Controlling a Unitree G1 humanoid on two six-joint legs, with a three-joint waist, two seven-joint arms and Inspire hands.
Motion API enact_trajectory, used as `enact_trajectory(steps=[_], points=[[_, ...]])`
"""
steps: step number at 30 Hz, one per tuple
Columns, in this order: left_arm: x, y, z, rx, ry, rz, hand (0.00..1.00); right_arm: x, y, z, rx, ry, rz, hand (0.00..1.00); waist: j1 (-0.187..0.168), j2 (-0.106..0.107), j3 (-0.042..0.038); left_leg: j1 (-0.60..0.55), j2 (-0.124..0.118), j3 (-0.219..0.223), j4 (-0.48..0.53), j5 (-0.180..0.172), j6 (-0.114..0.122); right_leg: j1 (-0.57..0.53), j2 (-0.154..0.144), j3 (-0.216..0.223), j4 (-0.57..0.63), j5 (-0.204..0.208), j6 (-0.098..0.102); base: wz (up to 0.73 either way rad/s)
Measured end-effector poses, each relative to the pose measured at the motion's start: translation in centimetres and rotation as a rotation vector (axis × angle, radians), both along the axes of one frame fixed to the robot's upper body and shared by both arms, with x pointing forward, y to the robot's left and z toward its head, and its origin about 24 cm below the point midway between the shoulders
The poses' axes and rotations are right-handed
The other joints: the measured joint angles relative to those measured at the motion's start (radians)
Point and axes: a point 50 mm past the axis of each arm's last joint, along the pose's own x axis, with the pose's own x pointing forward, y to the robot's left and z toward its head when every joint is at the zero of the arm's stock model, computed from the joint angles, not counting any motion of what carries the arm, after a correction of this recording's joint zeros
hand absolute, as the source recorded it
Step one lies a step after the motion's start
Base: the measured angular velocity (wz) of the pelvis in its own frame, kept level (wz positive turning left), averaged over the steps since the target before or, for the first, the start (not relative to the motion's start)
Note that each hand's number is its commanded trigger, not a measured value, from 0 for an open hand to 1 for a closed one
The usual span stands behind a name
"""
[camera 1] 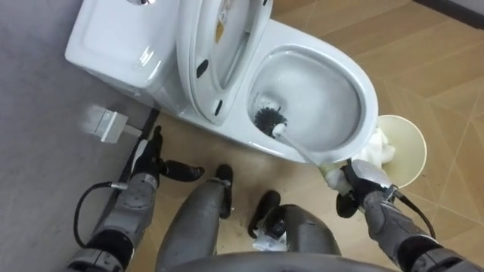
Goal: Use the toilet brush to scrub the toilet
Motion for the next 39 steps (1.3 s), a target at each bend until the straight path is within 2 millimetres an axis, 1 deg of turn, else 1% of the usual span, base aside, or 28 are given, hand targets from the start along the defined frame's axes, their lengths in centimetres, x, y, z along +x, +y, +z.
enact_trajectory(steps=[3, 5, 6, 7, 8, 9, 10, 11, 12, 13, 14, 15, 16, 17, 18, 19, 24, 25, 27, 28, 29, 30, 33, 34, 37, 39], points=[[0.6, -0.2, 0.3, -0.003, -0.015, -0.005, 0.0, 0.8, -0.2, 0.4, -0.028, -0.016, 0.026, 1.0, 0.005, -0.002, 0.0009, -0.01, 0.0, -0.01, 0.011, 0.0, 0.0, 0.0, -0.001, -0.015, 0.004, -0.002, -0.003, 0.06], [1.3, -0.2, 0.7, -0.002, -0.037, -0.01, 0.0, 1.5, -0.7, 0.7, -0.053, -0.02, 0.04, 1.0, 0.019, -0.008, 0.0047, -0.01, -0.001, -0.012, 0.013, 0.001, -0.001, -0.001, -0.003, -0.016, 0.011, -0.004, -0.005, 0.05], [1.7, -0.2, 0.9, -0.003, -0.045, -0.016, 0.0, 2.2, -1.2, 1.0, -0.079, -0.025, 0.053, 1.0, 0.031, -0.01, 0.0059, -0.016, -0.001, -0.015, 0.014, 0.004, -0.002, -0.004, -0.005, -0.024, 0.011, -0.004, -0.007, 0.1], [2.1, -0.3, 1.2, 0.0, -0.059, -0.024, 0.0, 3.3, -1.4, 1.6, -0.105, -0.042, 0.072, 1.0, 0.041, -0.015, 0.0089, -0.026, -0.005, -0.021, 0.013, 0.01, -0.004, -0.014, -0.008, -0.031, 0.011, -0.005, -0.008, 0.14], [2.4, -0.4, 1.3, 0.0, -0.068, -0.028, 0.0, 3.9, -1.7, 1.9, -0.119, -0.056, 0.08, 1.0, 0.048, -0.018, 0.0112, -0.032, -0.006, -0.025, 0.013, 0.013, -0.005, -0.019, -0.01, -0.036, 0.014, -0.006, -0.01, 0.24], [3.1, -0.6, 1.9, -0.003, -0.095, -0.036, 0.0, 5.0, -2.2, 2.7, -0.147, -0.083, 0.096, 1.0, 0.063, -0.023, 0.0146, -0.049, -0.012, -0.038, 0.013, 0.02, -0.007, -0.032, -0.014, -0.046, 0.021, -0.007, -0.012, 0.31], [3.4, -0.8, 2.2, 0.0, -0.113, -0.048, 0.0, 6.4, -2.6, 3.6, -0.179, -0.108, 0.112, 1.0, 0.074, -0.027, 0.0166, -0.062, -0.016, -0.051, 0.014, 0.026, -0.008, -0.04, -0.016, -0.061, 0.022, -0.007, -0.013, 0.34], [3.6, -0.9, 2.4, 0.005, -0.122, -0.06, 0.0, 7.6, -2.9, 4.5, -0.21, -0.132, 0.127, 1.0, 0.09, -0.03, 0.0199, -0.07, -0.018, -0.06, 0.016, 0.029, -0.009, -0.046, -0.016, -0.068, 0.024, -0.007, -0.014, 0.28], [3.7, -0.9, 2.5, 0.007, -0.126, -0.066, 0.0, 8.2, -3.0, 4.9, -0.225, -0.146, 0.135, 1.0, 0.096, -0.031, 0.023, -0.073, -0.02, -0.065, 0.017, 0.03, -0.01, -0.046, -0.016, -0.073, 0.027, -0.007, -0.014, 0.2], [4.0, -1.0, 2.6, 0.021, -0.132, -0.084, 0.0, 9.3, -3.3, 5.8, -0.261, -0.169, 0.159, 1.0, 0.116, -0.036, 0.0304, -0.076, -0.023, -0.07, 0.018, 0.031, -0.011, -0.049, -0.019, -0.076, 0.036, -0.009, -0.017, 0.2], [4.2, -1.3, 2.8, 0.023, -0.139, -0.103, 0.0, 10.1, -3.7, 6.6, -0.312, -0.181, 0.184, 1.0, 0.133, -0.038, 0.0332, -0.086, -0.028, -0.078, 0.019, 0.033, -0.012, -0.057, -0.024, -0.086, 0.037, -0.012, -0.018, 0.19], [4.4, -1.4, 2.9, 0.021, -0.144, -0.109, 0.0, 10.4, -4.1, 7.0, -0.339, -0.187, 0.192, 1.0, 0.141, -0.04, 0.0355, -0.092, -0.031, -0.081, 0.019, 0.035, -0.012, -0.064, -0.026, -0.087, 0.04, -0.014, -0.018, 0.16], [4.7, -1.5, 3.1, 0.014, -0.152, -0.12, 0.0, 11.0, -4.7, 7.8, -0.378, -0.198, 0.201, 1.0, 0.16, -0.046, 0.0446, -0.1, -0.034, -0.081, 0.014, 0.04, -0.012, -0.074, -0.03, -0.089, 0.044, -0.016, -0.019, 0.07], [4.8, -1.6, 3.2, 0.013, -0.154, -0.125, 0.0, 11.2, -4.9, 8.1, -0.398, -0.199, 0.207, 1.0, 0.168, -0.051, 0.0475, -0.104, -0.034, -0.081, 0.012, 0.042, -0.012, -0.08, -0.031, -0.088, 0.051, -0.016, -0.019, 0.04], [4.9, -1.9, 3.2, 0.012, -0.154, -0.139, 0.0, 11.5, -5.2, 8.5, -0.432, -0.194, 0.222, 1.0, 0.181, -0.054, 0.0535, -0.108, -0.035, -0.083, 0.012, 0.043, -0.012, -0.083, -0.031, -0.09, 0.051, -0.016, -0.019, 0.06], [4.8, -2.1, 3.1, 0.011, -0.151, -0.153, 0.0, 11.5, -5.4, 8.6, -0.46, -0.187, 0.241, 1.0, 0.194, -0.054, 0.0548, -0.109, -0.038, -0.089, 0.012, 0.043, -0.012, -0.082, -0.032, -0.094, 0.051, -0.016, -0.019, 0.1], [5.3, -2.7, 3.5, 0.007, -0.166, -0.177, 0.0, 11.6, -5.3, 8.5, -0.522, -0.163, 0.277, 1.0, 0.218, -0.05, 0.058, -0.133, -0.049, -0.123, 0.009, 0.048, -0.019, -0.091, -0.027, -0.116, 0.039, -0.016, -0.018, 0.16], [5.4, -2.8, 3.6, -0.007, -0.168, -0.17, 0.0, 11.6, -5.4, 8.6, -0.511, -0.16, 0.253, 1.0, 0.229, -0.047, 0.0598, -0.139, -0.049, -0.124, 0.01, 0.048, -0.019, -0.094, -0.028, -0.12, 0.038, -0.016, -0.018, 0.08], [5.6, -3.0, 3.8, -0.01, -0.181, -0.18, 0.0, 11.7, -5.6, 8.7, -0.492, -0.15, 0.209, 1.0, 0.237, -0.039, 0.0656, -0.143, -0.051, -0.129, 0.009, 0.048, -0.019, -0.095, -0.03, -0.13, 0.038, -0.016, -0.018, 0.08], [5.7, -3.1, 4.0, -0.02, -0.191, -0.18, 0.0, 11.5, -5.9, 8.6, -0.472, -0.138, 0.165, 1.0, 0.24, -0.036, 0.0672, -0.147, -0.054, -0.135, 0.007, 0.05, -0.02, -0.096, -0.033, -0.138, 0.038, -0.017, -0.019, 0.16], [5.5, -3.1, 3.9, -0.023, -0.189, -0.179, 0.0, 11.4, -5.9, 8.5, -0.453, -0.135, 0.136, 1.0, 0.242, -0.035, 0.0681, -0.149, -0.057, -0.14, 0.007, 0.051, -0.021, -0.097, -0.033, -0.139, 0.038, -0.019, -0.018, 0.2], [5.5, -3.2, 4.1, -0.031, -0.199, -0.178, 0.0, 11.3, -6.0, 8.3, -0.403, -0.132, 0.072, 1.0, 0.241, -0.035, 0.0681, -0.154, -0.061, -0.147, 0.008, 0.051, -0.022, -0.101, -0.034, -0.14, 0.041, -0.023, -0.016, 0.17], [5.7, -3.7, 4.5, -0.039, -0.213, -0.186, 0.0, 11.1, -6.3, 8.2, -0.277, -0.135, -0.092, 1.0, 0.242, -0.034, 0.0679, -0.174, -0.068, -0.146, 0.008, 0.054, -0.02, -0.128, -0.046, -0.136, 0.061, -0.03, -0.017, 0.07], [5.4, -3.6, 4.3, -0.031, -0.203, -0.188, 0.0, 10.8, -6.2, 7.9, -0.239, -0.122, -0.142, 1.0, 0.24, -0.034, 0.0679, -0.176, -0.069, -0.146, 0.011, 0.055, -0.02, -0.135, -0.05, -0.136, 0.07, -0.03, -0.017, 0.03], [5.3, -3.4, 4.2, 0.001, -0.198, -0.208, 0.0, 10.5, -5.5, 7.2, -0.172, -0.106, -0.21, 1.0, 0.237, -0.029, 0.0665, -0.175, -0.07, -0.147, 0.014, 0.055, -0.02, -0.133, -0.051, -0.137, 0.073, -0.031, -0.016, 0.0], [4.9, -3.4, 4.1, -0.002, -0.197, -0.206, 0.0, 10.5, -5.5, 7.2, -0.181, -0.101, -0.207, 1.0, 0.238, -0.024, 0.0666, -0.174, -0.069, -0.146, 0.011, 0.055, -0.02, -0.132, -0.052, -0.136, 0.073, -0.031, -0.016, -0.02]])
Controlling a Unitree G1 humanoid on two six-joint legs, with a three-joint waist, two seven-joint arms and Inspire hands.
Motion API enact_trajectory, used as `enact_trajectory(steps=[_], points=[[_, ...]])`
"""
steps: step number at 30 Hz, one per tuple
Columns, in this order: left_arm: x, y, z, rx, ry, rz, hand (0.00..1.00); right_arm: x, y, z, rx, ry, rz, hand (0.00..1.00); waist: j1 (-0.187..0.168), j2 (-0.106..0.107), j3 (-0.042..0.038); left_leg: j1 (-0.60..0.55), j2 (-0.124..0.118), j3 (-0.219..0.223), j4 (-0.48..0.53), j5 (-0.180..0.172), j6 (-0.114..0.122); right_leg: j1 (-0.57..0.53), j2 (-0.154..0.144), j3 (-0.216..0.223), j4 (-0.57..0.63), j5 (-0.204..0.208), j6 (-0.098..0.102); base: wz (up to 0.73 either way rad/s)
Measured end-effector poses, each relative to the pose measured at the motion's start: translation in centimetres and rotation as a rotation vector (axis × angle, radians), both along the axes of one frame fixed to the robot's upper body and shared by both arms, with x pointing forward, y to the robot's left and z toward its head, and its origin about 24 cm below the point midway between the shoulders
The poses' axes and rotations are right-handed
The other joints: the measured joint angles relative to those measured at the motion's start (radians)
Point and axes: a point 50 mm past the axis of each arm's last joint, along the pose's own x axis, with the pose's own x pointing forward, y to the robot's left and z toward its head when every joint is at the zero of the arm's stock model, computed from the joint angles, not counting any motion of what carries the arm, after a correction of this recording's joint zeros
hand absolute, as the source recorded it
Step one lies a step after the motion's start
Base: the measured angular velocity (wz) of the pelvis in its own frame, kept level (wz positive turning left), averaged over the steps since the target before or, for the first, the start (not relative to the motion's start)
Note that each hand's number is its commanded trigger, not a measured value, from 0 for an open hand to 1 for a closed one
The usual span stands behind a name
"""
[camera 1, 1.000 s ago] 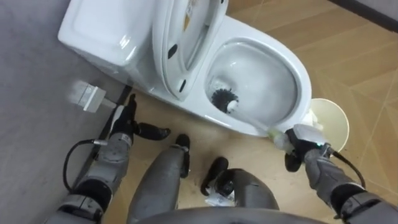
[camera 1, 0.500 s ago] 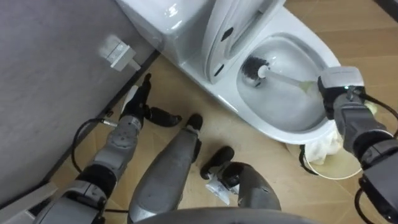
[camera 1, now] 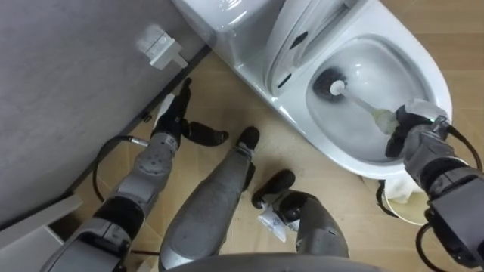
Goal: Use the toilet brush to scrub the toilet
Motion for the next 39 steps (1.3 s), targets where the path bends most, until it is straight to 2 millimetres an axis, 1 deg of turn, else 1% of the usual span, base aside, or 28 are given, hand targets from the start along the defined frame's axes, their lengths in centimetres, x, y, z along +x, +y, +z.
enact_trajectory(steps=[5, 7, 12, 14, 16, 19, 21, 24, 26, 27, 28, 29, 31, 32, 33, 35, 38, 39], points=[[-1.1, -0.5, -0.8, -0.008, 0.042, -0.026, 0.0, 0.0, -0.4, 0.2, -0.036, 0.011, 0.019, 1.0, 0.01, 0.01, 0.0008, 0.0, -0.004, -0.003, 0.0, 0.006, 0.0, 0.0, -0.003, 0.001, 0.006, -0.003, -0.002, 0.02], [-1.5, -0.9, -1.1, -0.016, 0.061, -0.04, 0.0, 0.1, 0.1, 0.0, -0.056, 0.023, 0.046, 1.0, 0.012, 0.015, 0.0014, -0.001, -0.01, -0.015, -0.001, 0.009, -0.004, -0.003, -0.003, 0.0, 0.009, -0.006, -0.004, 0.09], [-1.5, -1.5, -0.8, -0.027, 0.04, -0.065, 0.0, 0.2, 0.5, 0.0, -0.098, 0.037, 0.082, 1.0, 0.024, 0.029, -0.0022, -0.004, -0.009, -0.024, -0.002, 0.017, -0.01, -0.003, 0.003, -0.004, -0.002, -0.01, -0.007, 0.06], [-1.7, -1.5, -0.9, -0.025, 0.044, -0.066, 0.0, 0.2, 0.8, -0.1, -0.107, 0.036, 0.091, 1.0, 0.027, 0.033, -0.0041, -0.002, -0.006, -0.018, -0.002, 0.019, -0.011, -0.002, 0.003, -0.004, -0.002, -0.009, -0.01, -0.09], [-1.6, -1.5, -0.8, -0.027, 0.034, -0.067, 0.0, 0.5, 1.8, -0.3, -0.112, 0.033, 0.102, 1.0, 0.033, 0.035, -0.0057, 0.001, 0.004, -0.005, -0.001, 0.019, -0.012, -0.001, 0.005, -0.004, -0.007, -0.006, -0.016, -0.13], [-1.4, -1.7, -0.7, -0.032, 0.025, -0.074, 0.0, 0.5, 2.1, -0.3, -0.118, 0.03, 0.1, 1.0, 0.033, 0.045, -0.0113, 0.004, 0.011, -0.001, -0.002, 0.019, -0.013, 0.002, 0.014, 0.002, -0.014, -0.004, -0.019, -0.06], [-1.4, -1.8, -0.6, -0.038, 0.024, -0.072, 0.0, 0.6, 2.5, -0.3, -0.131, 0.032, 0.13, 1.0, 0.033, 0.046, -0.012, 0.015, 0.018, 0.001, -0.007, 0.02, -0.016, 0.013, 0.022, 0.003, -0.026, 0.001, -0.023, -0.07], [-1.6, -1.8, -0.7, -0.039, 0.028, -0.073, 0.0, 0.6, 3.3, -0.4, -0.161, 0.027, 0.181, 1.0, 0.028, 0.048, -0.0159, 0.029, 0.024, 0.002, -0.011, 0.019, -0.021, 0.029, 0.028, 0.004, -0.038, 0.004, -0.028, -0.03], [-1.9, -1.6, -0.9, -0.039, 0.036, -0.067, 0.0, 0.7, 3.8, -0.4, -0.167, 0.028, 0.213, 1.0, 0.015, 0.048, -0.0216, 0.032, 0.029, 0.002, -0.009, 0.018, -0.024, 0.036, 0.036, 0.003, -0.046, 0.007, -0.031, -0.02], [-2.0, -1.6, -1.0, -0.038, 0.038, -0.066, 0.0, 0.7, 4.0, -0.5, -0.162, 0.032, 0.228, 1.0, 0.007, 0.047, -0.0285, 0.032, 0.033, 0.003, -0.009, 0.018, -0.025, 0.04, 0.041, 0.002, -0.054, 0.011, -0.033, -0.06], [-2.3, -1.5, -1.2, -0.039, 0.047, -0.064, 0.0, 0.5, 4.3, -0.6, -0.156, 0.034, 0.245, 1.0, 0.003, 0.046, -0.0337, 0.036, 0.037, 0.005, -0.007, 0.017, -0.026, 0.046, 0.046, 0.002, -0.059, 0.015, -0.035, -0.07], [-2.4, -1.5, -1.2, -0.04, 0.047, -0.064, 0.0, 0.4, 4.5, -0.6, -0.152, 0.036, 0.252, 1.0, 0.001, 0.046, -0.0348, 0.04, 0.038, 0.005, -0.006, 0.017, -0.026, 0.05, 0.048, 0.002, -0.059, 0.015, -0.035, -0.03], [-2.7, -1.5, -1.2, -0.043, 0.046, -0.063, 0.0, -0.3, 5.0, -1.2, -0.134, 0.044, 0.264, 1.0, -0.008, 0.044, -0.0429, 0.054, 0.041, 0.005, -0.006, 0.016, -0.028, 0.07, 0.054, -0.001, -0.074, 0.017, -0.036, 0.0], [-2.7, -1.5, -1.1, -0.043, 0.038, -0.063, 0.0, -0.7, 5.5, -1.4, -0.117, 0.042, 0.271, 1.0, -0.013, 0.04, -0.0534, 0.056, 0.042, 0.003, -0.008, 0.014, -0.03, 0.073, 0.056, -0.001, -0.077, 0.019, -0.036, 0.0], [-2.8, -1.5, -1.1, -0.041, 0.038, -0.06, 0.0, -0.9, 5.6, -1.5, -0.11, 0.044, 0.273, 1.0, -0.018, 0.039, -0.0568, 0.058, 0.042, 0.004, -0.009, 0.014, -0.03, 0.075, 0.056, -0.001, -0.077, 0.019, -0.036, 0.0], [-2.9, -1.6, -1.1, -0.04, 0.031, -0.06, 0.0, -1.5, 5.8, -1.9, -0.095, 0.054, 0.277, 1.0, -0.022, 0.038, -0.0579, 0.074, 0.043, 0.005, -0.014, 0.013, -0.031, 0.092, 0.057, -0.001, -0.077, 0.019, -0.036, 0.0], [-3.0, -1.4, -1.2, -0.04, 0.024, -0.059, 0.0, -1.6, 6.1, -1.9, -0.08, 0.063, 0.285, 1.0, -0.022, 0.039, -0.0578, 0.083, 0.048, 0.003, -0.013, 0.013, -0.032, 0.102, 0.061, -0.001, -0.08, 0.022, -0.039, -0.02], [-3.2, -1.3, -1.2, -0.038, 0.025, -0.057, 0.0, -1.5, 6.2, -1.9, -0.082, 0.066, 0.291, 1.0, -0.022, 0.039, -0.0582, 0.087, 0.053, 0.003, -0.012, 0.013, -0.033, 0.109, 0.068, 0.0, -0.089, 0.028, -0.04, -0.08]])
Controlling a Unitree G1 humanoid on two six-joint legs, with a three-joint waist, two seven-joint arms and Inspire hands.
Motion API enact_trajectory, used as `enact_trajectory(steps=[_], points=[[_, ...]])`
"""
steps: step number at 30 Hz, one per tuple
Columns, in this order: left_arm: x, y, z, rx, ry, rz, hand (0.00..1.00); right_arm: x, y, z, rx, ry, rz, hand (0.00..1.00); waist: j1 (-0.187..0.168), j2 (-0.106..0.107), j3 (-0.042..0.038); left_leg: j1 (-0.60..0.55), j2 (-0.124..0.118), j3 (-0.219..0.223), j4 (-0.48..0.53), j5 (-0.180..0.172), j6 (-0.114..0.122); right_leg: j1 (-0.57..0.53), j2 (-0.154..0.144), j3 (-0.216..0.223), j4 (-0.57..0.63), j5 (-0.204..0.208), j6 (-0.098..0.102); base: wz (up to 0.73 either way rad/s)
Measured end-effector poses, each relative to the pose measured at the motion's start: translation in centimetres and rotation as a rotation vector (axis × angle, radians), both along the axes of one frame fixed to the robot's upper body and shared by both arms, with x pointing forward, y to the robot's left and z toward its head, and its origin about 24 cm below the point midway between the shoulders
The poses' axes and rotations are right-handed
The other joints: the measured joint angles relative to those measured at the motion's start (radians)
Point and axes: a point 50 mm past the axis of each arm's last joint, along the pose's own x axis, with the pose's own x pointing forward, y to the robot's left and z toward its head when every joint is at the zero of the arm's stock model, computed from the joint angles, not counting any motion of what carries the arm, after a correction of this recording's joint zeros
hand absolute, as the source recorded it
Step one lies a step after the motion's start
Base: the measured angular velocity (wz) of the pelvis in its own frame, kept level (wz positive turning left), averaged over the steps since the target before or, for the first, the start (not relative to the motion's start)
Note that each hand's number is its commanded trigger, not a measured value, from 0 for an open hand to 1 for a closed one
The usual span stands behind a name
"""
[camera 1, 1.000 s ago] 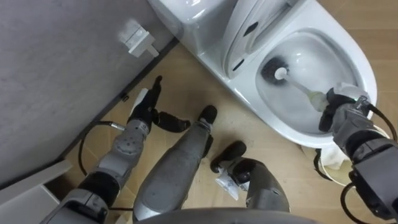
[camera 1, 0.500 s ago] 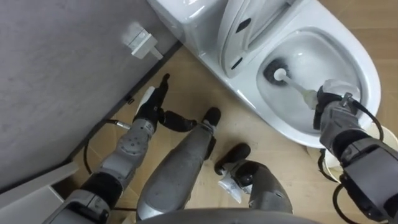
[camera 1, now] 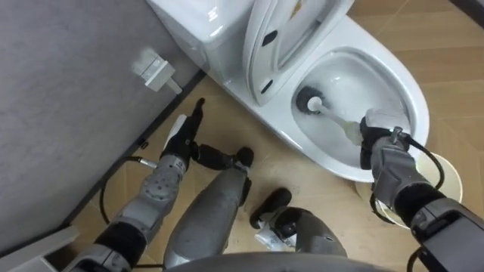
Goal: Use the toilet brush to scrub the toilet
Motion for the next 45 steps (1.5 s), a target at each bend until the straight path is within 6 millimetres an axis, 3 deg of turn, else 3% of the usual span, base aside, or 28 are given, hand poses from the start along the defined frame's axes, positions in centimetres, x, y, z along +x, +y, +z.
enact_trajectory(steps=[6, 14, 18, 24, 29, 34, 36, 37, 38, 41, 45], points=[[-0.8, 0.9, -0.4, 0.021, 0.01, 0.002, 0.0, 0.0, 1.0, 0.7, 0.001, -0.036, 0.075, 1.0, -0.029, 0.0, 0.0, -0.01, 0.01, 0.006, 0.0, 0.004, -0.006, -0.01, 0.009, 0.001, -0.007, 0.007, -0.006, -0.03], [-0.1, 0.6, 0.5, 0.006, -0.044, 0.022, 0.0, -0.5, 1.5, 1.9, 0.046, -0.093, 0.119, 1.0, -0.066, -0.002, -0.0011, -0.038, 0.022, 0.029, -0.003, 0.007, -0.011, -0.054, 0.014, 0.024, 0.0, 0.011, -0.014, -0.07], [-0.2, 0.6, 0.6, 0.0, -0.059, 0.047, 0.0, -1.6, 2.4, 1.8, 0.109, -0.1, 0.125, 1.0, -0.107, -0.004, -0.002, -0.035, 0.028, 0.05, 0.0, 0.006, -0.011, -0.054, 0.016, 0.037, 0.005, 0.011, -0.015, -0.07], [-0.2, 0.8, 0.5, -0.004, -0.061, 0.086, 0.0, -2.1, 1.2, 0.3, 0.218, -0.061, 0.014, 1.0, -0.122, -0.006, -0.0016, -0.023, 0.021, 0.057, -0.002, 0.009, -0.009, -0.055, 0.003, 0.038, 0.029, -0.002, -0.018, 0.02], [-0.2, 1.2, 0.3, 0.007, -0.047, 0.09, 0.0, -1.0, -0.4, -0.7, 0.391, -0.045, -0.193, 1.0, -0.125, -0.022, 0.0075, -0.02, 0.009, 0.058, -0.007, 0.021, -0.005, -0.067, -0.023, 0.036, 0.072, -0.019, -0.019, 0.08], [0.4, 1.1, 0.6, 0.013, -0.055, 0.088, 0.0, 1.9, -3.7, 1.5, 0.507, -0.186, -0.46, 1.0, -0.107, -0.03, 0.0231, -0.048, -0.016, 0.047, -0.013, 0.045, 0.003, -0.102, -0.062, 0.01, 0.123, -0.034, -0.017, 0.18], [0.4, 1.2, 0.5, 0.013, -0.049, 0.084, 0.0, 1.7, -4.2, 1.5, 0.493, -0.185, -0.483, 1.0, -0.096, -0.034, 0.0304, -0.052, -0.021, 0.045, -0.02, 0.051, 0.006, -0.102, -0.068, 0.0, 0.124, -0.035, -0.015, 0.23], [0.4, 1.3, 0.5, 0.012, -0.04, 0.087, 0.0, 1.9, -4.2, 1.6, 0.496, -0.193, -0.485, 1.0, -0.092, -0.034, 0.0394, -0.053, -0.023, 0.042, -0.023, 0.052, 0.007, -0.103, -0.069, -0.002, 0.123, -0.036, -0.014, 0.1], [0.4, 1.3, 0.4, 0.012, -0.035, 0.087, 0.0, 2.0, -4.2, 1.7, 0.486, -0.196, -0.476, 1.0, -0.091, -0.034, 0.0413, -0.056, -0.025, 0.041, -0.024, 0.053, 0.007, -0.107, -0.071, -0.002, 0.124, -0.036, -0.013, 0.05], [0.5, 0.8, 0.1, 0.005, -0.009, 0.073, 0.0, 2.2, -4.0, 1.8, 0.376, -0.183, -0.384, 1.0, -0.073, -0.03, 0.043, -0.073, -0.029, 0.036, -0.028, 0.056, 0.009, -0.129, -0.076, -0.002, 0.126, -0.032, -0.01, 0.0], [0.3, -0.1, -0.3, 0.001, 0.016, 0.044, 0.0, 2.3, -1.5, 1.0, 0.242, -0.108, -0.24, 1.0, -0.044, -0.021, 0.0436, -0.077, -0.026, 0.035, -0.02, 0.051, 0.012, -0.129, -0.067, 0.003, 0.116, -0.029, -0.007, -0.06]])
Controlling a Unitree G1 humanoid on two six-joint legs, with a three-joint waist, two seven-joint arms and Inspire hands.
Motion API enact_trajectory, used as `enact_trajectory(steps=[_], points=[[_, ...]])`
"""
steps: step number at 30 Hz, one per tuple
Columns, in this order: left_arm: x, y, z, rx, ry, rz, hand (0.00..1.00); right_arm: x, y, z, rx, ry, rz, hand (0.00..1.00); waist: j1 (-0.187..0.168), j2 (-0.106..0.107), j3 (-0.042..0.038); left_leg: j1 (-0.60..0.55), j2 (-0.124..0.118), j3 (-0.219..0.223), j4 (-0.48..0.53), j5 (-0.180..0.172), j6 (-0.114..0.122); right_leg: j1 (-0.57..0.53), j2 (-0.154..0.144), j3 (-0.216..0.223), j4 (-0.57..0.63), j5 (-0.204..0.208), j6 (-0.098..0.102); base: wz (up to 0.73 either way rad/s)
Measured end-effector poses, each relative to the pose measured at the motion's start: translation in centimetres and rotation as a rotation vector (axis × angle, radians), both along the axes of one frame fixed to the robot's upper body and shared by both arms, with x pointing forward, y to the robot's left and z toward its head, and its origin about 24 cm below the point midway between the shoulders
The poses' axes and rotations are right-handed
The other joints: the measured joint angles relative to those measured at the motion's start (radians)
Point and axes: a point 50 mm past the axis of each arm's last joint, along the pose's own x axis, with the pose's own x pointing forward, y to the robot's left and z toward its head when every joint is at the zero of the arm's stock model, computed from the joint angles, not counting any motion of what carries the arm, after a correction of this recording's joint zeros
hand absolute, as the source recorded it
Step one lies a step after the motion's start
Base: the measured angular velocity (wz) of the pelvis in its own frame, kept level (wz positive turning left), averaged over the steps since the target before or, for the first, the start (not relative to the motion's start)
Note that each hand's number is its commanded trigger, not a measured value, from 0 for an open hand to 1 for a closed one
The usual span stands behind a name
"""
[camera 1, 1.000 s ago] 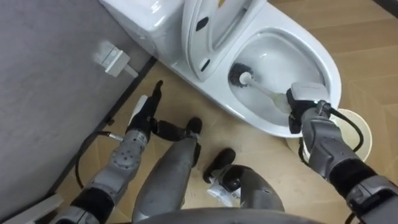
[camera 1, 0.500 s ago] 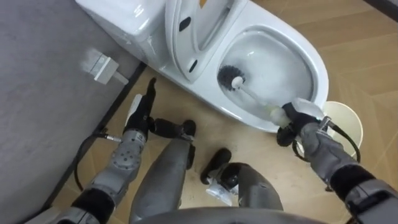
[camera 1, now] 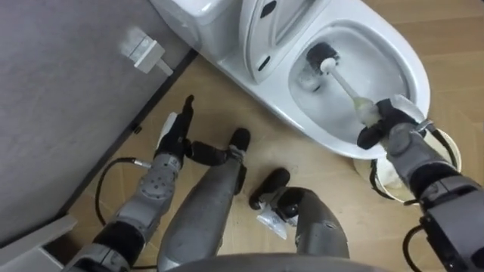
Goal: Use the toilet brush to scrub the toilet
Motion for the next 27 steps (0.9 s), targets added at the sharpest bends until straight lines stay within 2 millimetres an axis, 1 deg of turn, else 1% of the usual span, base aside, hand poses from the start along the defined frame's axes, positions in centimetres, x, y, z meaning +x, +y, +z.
enact_trajectory(steps=[2, 4, 6, 9, 11, 12, 13, 14, 15, 16, 17, 18, 19, 20, 21, 22, 23, 24, 25, 27], points=[[-0.3, -0.6, -0.2, -0.008, 0.008, -0.019, 0.0, 0.1, 0.8, 0.0, -0.079, 0.042, 0.064, 1.0, 0.015, 0.014, -0.0024, 0.004, 0.011, 0.011, -0.002, 0.0, 0.0, 0.002, 0.011, 0.006, -0.019, 0.008, -0.001, -0.15], [-0.7, -0.7, -0.4, -0.01, 0.019, -0.018, 0.0, 0.2, 1.5, 0.2, -0.097, 0.041, 0.079, 1.0, 0.017, 0.028, -0.0059, 0.009, 0.019, 0.011, -0.005, -0.004, -0.005, 0.011, 0.025, 0.011, -0.038, 0.016, -0.003, -0.17], [-0.7, -0.9, -0.3, -0.012, 0.015, -0.022, 0.0, 0.0, 1.9, 0.3, -0.103, 0.043, 0.089, 1.0, 0.019, 0.038, -0.0069, 0.011, 0.03, 0.012, 0.002, -0.011, -0.011, 0.021, 0.04, 0.011, -0.055, 0.021, -0.008, -0.1], [-0.7, -1.2, -0.1, -0.027, -0.001, -0.014, 0.0, -0.3, 2.5, 0.1, -0.121, 0.046, 0.103, 1.0, 0.019, 0.048, -0.0132, 0.015, 0.043, 0.022, 0.002, -0.016, -0.019, 0.026, 0.053, 0.02, -0.065, 0.026, -0.015, -0.1], [-0.6, -1.4, 0.1, -0.036, -0.013, -0.009, 0.0, -0.4, 2.7, -0.1, -0.122, 0.054, 0.105, 1.0, 0.02, 0.058, -0.0235, 0.021, 0.048, 0.027, 0.002, -0.019, -0.025, 0.03, 0.06, 0.026, -0.071, 0.028, -0.02, -0.15], [-0.5, -1.4, 0.4, -0.043, -0.027, -0.002, 0.0, -0.6, 2.6, -0.2, -0.118, 0.061, 0.095, 1.0, 0.022, 0.063, -0.0324, 0.024, 0.053, 0.032, -0.001, -0.02, -0.026, 0.031, 0.065, 0.03, -0.077, 0.03, -0.024, -0.09], [-0.3, -1.4, 0.4, -0.039, -0.031, 0.003, 0.0, -0.9, 2.1, -0.5, -0.124, 0.08, 0.082, 1.0, 0.021, 0.072, -0.0409, 0.029, 0.056, 0.036, -0.001, -0.02, -0.027, 0.037, 0.066, 0.031, -0.077, 0.03, -0.024, -0.09], [-0.2, -1.3, 0.5, -0.047, -0.035, 0.024, 0.0, -1.3, 1.7, -0.9, -0.117, 0.092, 0.076, 1.0, 0.023, 0.074, -0.0426, 0.041, 0.057, 0.044, -0.002, -0.02, -0.027, 0.046, 0.066, 0.035, -0.076, 0.03, -0.025, -0.04], [-0.2, -1.2, 0.6, -0.049, -0.037, 0.035, 0.0, -1.5, 1.5, -1.0, -0.101, 0.091, 0.066, 1.0, 0.022, 0.074, -0.0427, 0.046, 0.056, 0.048, -0.003, -0.019, -0.027, 0.051, 0.066, 0.036, -0.075, 0.03, -0.026, 0.0], [-0.1, -1.0, 0.7, -0.046, -0.042, 0.045, 0.0, -2.0, 0.4, -1.4, -0.052, 0.089, 0.015, 1.0, 0.022, 0.066, -0.0444, 0.058, 0.047, 0.047, -0.015, -0.012, -0.028, 0.056, 0.059, 0.037, -0.072, 0.025, -0.027, 0.15], [0.1, -0.8, 0.8, -0.041, -0.05, 0.05, 0.0, -2.6, -0.8, -1.7, 0.014, 0.085, -0.059, 1.0, 0.018, 0.06, -0.0428, 0.068, 0.042, 0.048, -0.031, 0.001, -0.027, 0.059, 0.048, 0.031, -0.064, 0.021, -0.026, 0.23], [0.1, -0.7, 0.9, -0.038, -0.052, 0.051, 0.0, -2.9, -1.2, -1.8, 0.053, 0.079, -0.101, 1.0, 0.016, 0.055, -0.0406, 0.073, 0.042, 0.049, -0.04, 0.004, -0.025, 0.06, 0.044, 0.029, -0.06, 0.019, -0.026, 0.21], [0.4, -0.3, 1.3, -0.028, -0.07, 0.054, 0.0, -3.0, -1.9, -1.7, 0.149, 0.041, -0.205, 1.0, 0.016, 0.04, -0.0315, 0.076, 0.039, 0.055, -0.046, 0.009, -0.024, 0.054, 0.032, 0.028, -0.044, 0.011, -0.029, 0.11], [0.5, 0.0, 1.4, -0.022, -0.079, 0.056, 0.0, -2.9, -2.2, -1.5, 0.206, 0.01, -0.268, 1.0, 0.012, 0.031, -0.0261, 0.075, 0.037, 0.057, -0.046, 0.011, -0.024, 0.051, 0.028, 0.027, -0.037, 0.007, -0.029, 0.19], [0.5, 0.6, 1.6, -0.013, -0.087, 0.069, 0.0, -2.5, -2.8, -1.1, 0.317, -0.064, -0.402, 1.0, -0.007, 0.02, -0.0198, 0.069, 0.032, 0.058, -0.046, 0.019, -0.021, 0.049, 0.017, 0.009, -0.028, -0.001, -0.028, 0.35], [0.6, 1.1, 1.7, -0.006, -0.093, 0.086, 0.0, -2.2, -3.6, -0.6, 0.367, -0.105, -0.484, 1.0, -0.027, 0.014, -0.0176, 0.064, 0.028, 0.057, -0.045, 0.024, -0.015, 0.049, 0.013, -0.004, -0.024, -0.003, -0.026, 0.37], [0.7, 1.3, 1.8, -0.003, -0.097, 0.096, 0.0, -2.2, -3.8, -0.5, 0.375, -0.111, -0.505, 1.0, -0.032, 0.007, -0.0158, 0.061, 0.028, 0.057, -0.045, 0.025, -0.015, 0.049, 0.012, -0.009, -0.023, -0.003, -0.027, 0.32], [0.9, 1.6, 1.9, -0.001, -0.105, 0.113, 0.0, -2.2, -4.2, -0.4, 0.382, -0.117, -0.531, 1.0, -0.038, -0.008, -0.0078, 0.059, 0.025, 0.06, -0.044, 0.029, -0.009, 0.048, 0.004, -0.017, -0.014, -0.007, -0.024, 0.23], [0.9, 1.7, 1.9, -0.001, -0.108, 0.124, 0.0, -2.3, -4.3, -0.5, 0.379, -0.115, -0.541, 1.0, -0.043, -0.013, -0.0048, 0.053, 0.022, 0.063, -0.041, 0.032, -0.003, 0.045, -0.002, -0.018, -0.005, -0.01, -0.02, 0.24], [0.9, 1.6, 1.8, -0.005, -0.103, 0.126, 0.0, -2.3, -4.1, -0.5, 0.382, -0.115, -0.535, 1.0, -0.052, -0.014, -0.005, 0.046, 0.014, 0.063, -0.04, 0.037, 0.005, 0.036, -0.012, -0.019, 0.006, -0.011, -0.012, 0.12]])
